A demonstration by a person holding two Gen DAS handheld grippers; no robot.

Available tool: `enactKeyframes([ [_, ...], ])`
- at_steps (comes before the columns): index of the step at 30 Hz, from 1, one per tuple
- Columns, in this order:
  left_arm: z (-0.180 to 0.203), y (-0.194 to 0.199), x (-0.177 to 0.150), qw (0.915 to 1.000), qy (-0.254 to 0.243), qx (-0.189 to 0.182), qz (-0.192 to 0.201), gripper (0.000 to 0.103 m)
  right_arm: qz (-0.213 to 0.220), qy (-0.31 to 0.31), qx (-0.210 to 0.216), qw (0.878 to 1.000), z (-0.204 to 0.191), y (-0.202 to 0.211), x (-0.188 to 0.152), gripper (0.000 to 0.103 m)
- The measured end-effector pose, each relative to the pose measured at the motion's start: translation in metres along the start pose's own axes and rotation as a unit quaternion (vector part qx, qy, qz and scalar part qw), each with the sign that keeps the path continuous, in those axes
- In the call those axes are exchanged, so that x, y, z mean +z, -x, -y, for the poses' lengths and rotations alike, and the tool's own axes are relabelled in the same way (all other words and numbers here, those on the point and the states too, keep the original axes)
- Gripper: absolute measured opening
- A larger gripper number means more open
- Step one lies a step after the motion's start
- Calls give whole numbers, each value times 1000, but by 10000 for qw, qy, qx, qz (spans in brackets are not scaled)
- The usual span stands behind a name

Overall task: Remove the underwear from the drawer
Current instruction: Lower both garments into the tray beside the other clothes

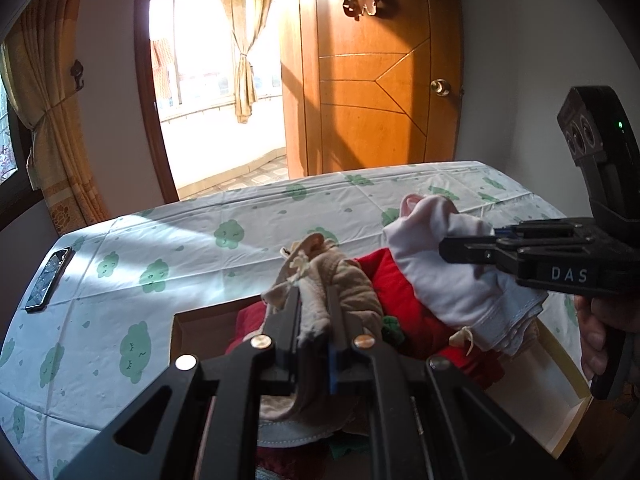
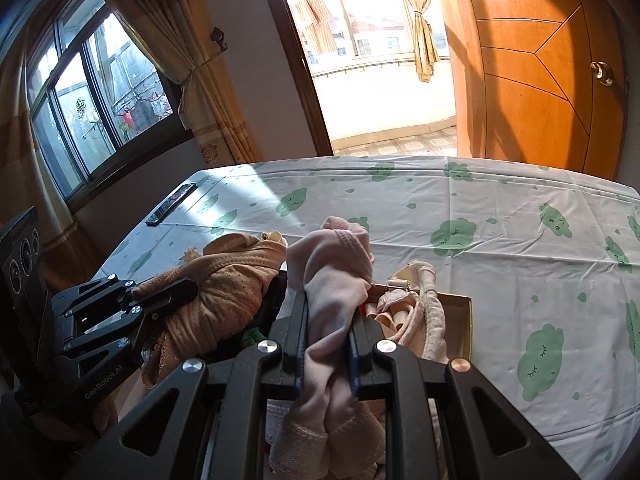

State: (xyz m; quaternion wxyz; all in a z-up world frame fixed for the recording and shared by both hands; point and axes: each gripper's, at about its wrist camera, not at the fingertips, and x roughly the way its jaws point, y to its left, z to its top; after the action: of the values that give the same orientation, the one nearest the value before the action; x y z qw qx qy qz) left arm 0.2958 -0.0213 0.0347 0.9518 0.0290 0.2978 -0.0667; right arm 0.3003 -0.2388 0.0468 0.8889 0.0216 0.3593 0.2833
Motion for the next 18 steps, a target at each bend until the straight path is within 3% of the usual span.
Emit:
enactKeyframes([
  [18, 9, 0, -1, 9999, -93, 63, -105, 12, -92, 95, -81, 9999, -2, -1, -9, 19],
])
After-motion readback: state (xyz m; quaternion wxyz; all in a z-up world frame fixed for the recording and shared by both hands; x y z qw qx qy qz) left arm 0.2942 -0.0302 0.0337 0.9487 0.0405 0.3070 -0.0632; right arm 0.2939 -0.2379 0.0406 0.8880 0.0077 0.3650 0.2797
